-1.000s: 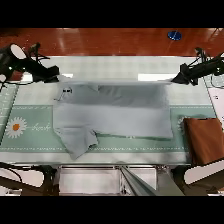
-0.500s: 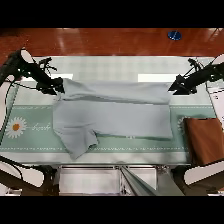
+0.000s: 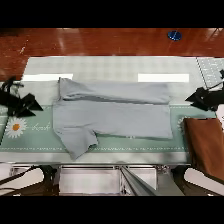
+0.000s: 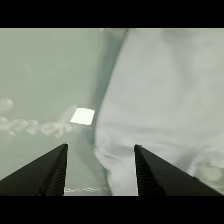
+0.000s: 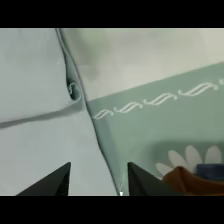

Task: Fold the shirts.

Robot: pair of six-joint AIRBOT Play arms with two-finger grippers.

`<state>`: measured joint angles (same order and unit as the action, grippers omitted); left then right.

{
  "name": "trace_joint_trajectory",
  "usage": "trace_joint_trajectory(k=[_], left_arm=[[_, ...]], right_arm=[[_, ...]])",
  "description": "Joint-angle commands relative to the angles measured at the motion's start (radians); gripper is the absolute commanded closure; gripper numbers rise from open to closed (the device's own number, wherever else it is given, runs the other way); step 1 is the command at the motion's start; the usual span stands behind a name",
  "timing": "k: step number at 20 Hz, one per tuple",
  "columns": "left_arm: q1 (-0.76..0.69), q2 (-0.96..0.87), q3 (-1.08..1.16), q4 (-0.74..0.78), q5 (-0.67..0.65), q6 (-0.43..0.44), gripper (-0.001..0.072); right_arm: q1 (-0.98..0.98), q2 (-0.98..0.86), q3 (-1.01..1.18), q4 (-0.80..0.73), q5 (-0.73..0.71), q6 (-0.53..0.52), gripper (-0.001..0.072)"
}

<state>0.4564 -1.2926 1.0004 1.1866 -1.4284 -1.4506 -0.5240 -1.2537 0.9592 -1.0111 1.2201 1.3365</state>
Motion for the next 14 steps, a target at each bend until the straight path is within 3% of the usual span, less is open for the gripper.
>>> trace_joint_trajectory(k=[1,9,14], left_arm=[[0.153,0.174,-0.29,-0.179,0.096,0.09,0.0199],[0.122,0.194,-0.437,-0.174,0.102,0.111,0.0199],[-0.006,0.185,-0.588,-0.239,0.273,0.063,0.02]], right_arm=[[-0.025,0.143,-0.258,0.234,-0.102,-0.13,0.0292],[-0.025,0.151,-0.283,0.167,-0.015,-0.13,0.0293],[-0.025,0.151,-0.283,0.166,-0.008,-0.118,0.0293]])
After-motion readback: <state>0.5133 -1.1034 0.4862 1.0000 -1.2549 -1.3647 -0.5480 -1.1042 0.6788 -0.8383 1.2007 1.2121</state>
